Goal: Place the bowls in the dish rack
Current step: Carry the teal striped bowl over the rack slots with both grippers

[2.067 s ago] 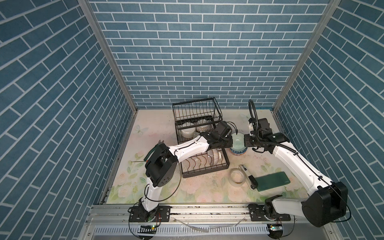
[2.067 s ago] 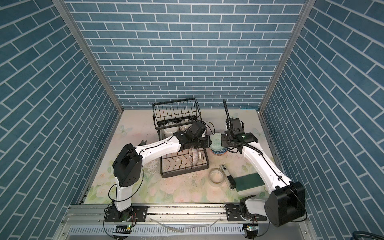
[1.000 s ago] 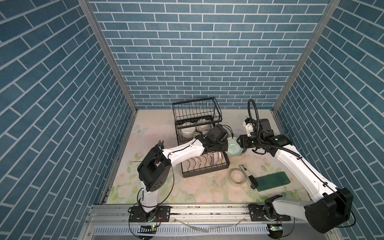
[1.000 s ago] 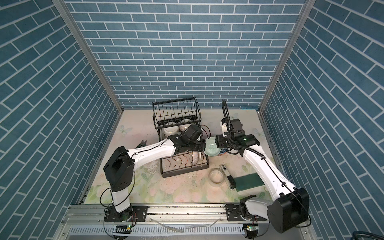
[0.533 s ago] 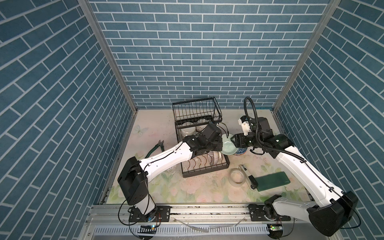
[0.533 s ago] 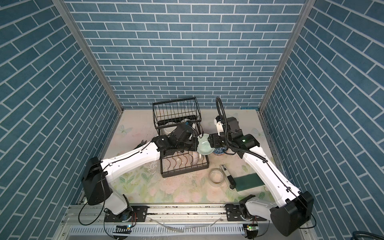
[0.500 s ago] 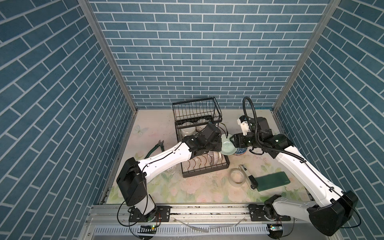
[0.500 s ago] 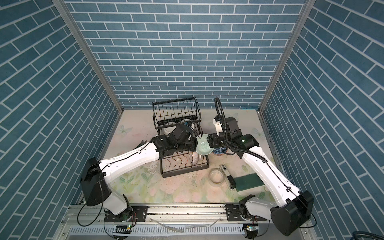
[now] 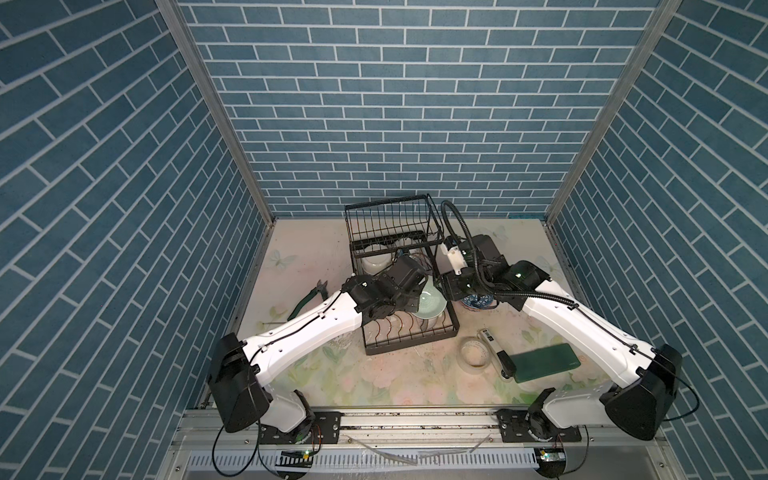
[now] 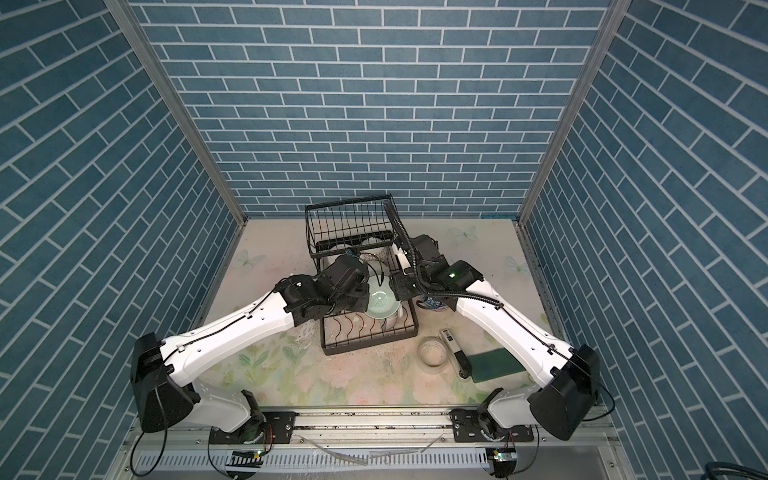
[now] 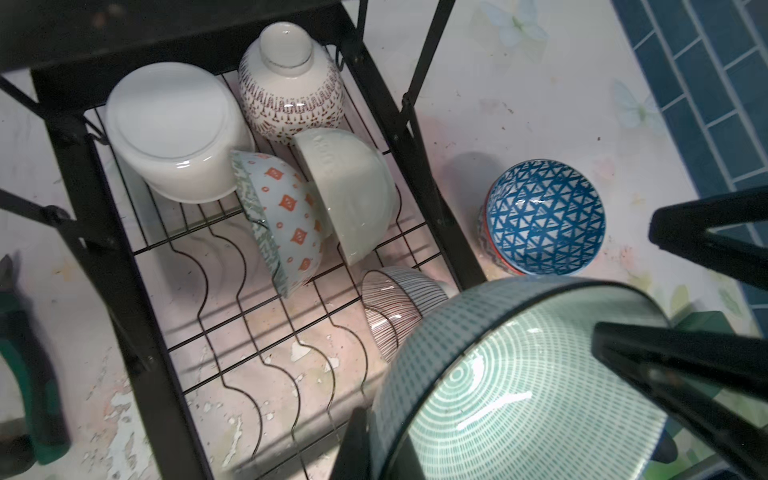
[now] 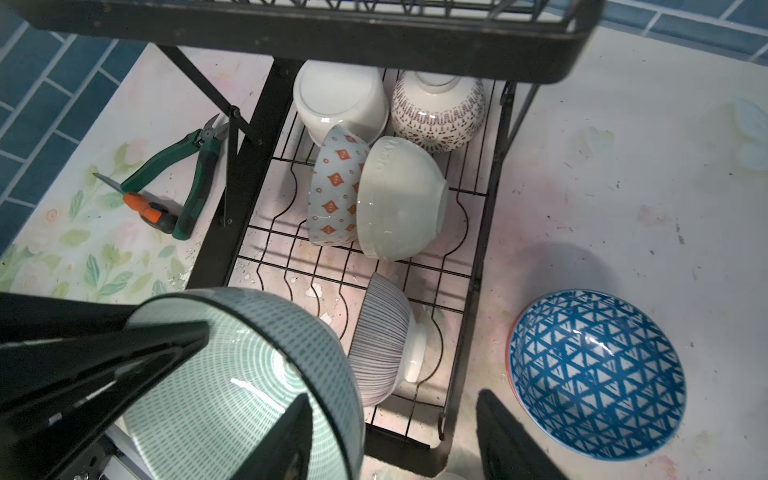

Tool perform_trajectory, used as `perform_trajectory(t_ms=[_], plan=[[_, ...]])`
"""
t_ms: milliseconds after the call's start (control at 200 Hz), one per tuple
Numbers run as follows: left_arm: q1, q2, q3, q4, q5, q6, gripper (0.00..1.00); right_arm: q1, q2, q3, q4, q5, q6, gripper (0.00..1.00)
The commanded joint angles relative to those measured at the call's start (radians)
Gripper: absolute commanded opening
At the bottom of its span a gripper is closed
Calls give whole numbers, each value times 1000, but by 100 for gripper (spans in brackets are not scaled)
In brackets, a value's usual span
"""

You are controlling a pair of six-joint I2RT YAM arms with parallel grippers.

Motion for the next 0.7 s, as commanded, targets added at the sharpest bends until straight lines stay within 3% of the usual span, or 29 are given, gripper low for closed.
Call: perform_trajectory(t_ms=[0,210,380,695], plan=[[15,-46,-28,-23,-28,5,0,32,39,58,-20,42,23,58],[60,-115,-105,15,23,-6,0,68,106,82,-11,59,35,35],[87,-146,-145,48,64,-6,0,86,146,110,-2,39,37,34],[129,-188,-205,99,113,-5,0,113,214,157,-6,31,40,21]])
